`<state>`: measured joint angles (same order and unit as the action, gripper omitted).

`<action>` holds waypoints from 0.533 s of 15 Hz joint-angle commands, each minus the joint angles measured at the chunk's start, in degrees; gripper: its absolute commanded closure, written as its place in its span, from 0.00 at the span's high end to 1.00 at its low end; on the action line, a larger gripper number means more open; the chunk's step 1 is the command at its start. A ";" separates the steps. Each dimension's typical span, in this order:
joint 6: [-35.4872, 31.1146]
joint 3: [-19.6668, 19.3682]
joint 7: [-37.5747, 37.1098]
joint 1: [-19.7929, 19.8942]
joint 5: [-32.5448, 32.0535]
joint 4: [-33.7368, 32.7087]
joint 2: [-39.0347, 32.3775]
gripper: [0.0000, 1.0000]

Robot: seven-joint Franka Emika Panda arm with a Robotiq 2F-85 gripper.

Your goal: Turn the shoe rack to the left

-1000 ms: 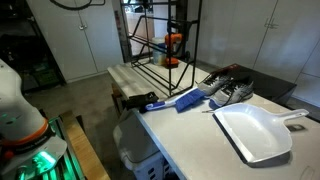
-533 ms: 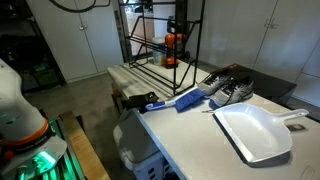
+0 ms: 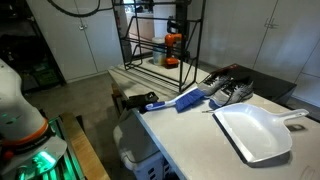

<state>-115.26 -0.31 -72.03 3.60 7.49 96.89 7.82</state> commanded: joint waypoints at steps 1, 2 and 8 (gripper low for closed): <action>-2.63 -0.68 9.06 -0.94 3.07 1.01 2.47 0.03; -3.05 -0.72 10.10 -0.97 3.74 0.83 2.40 0.03; -4.86 -0.66 15.97 -1.41 8.19 -0.19 1.86 0.03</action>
<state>-118.32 -0.51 -62.31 3.36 11.64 97.95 7.72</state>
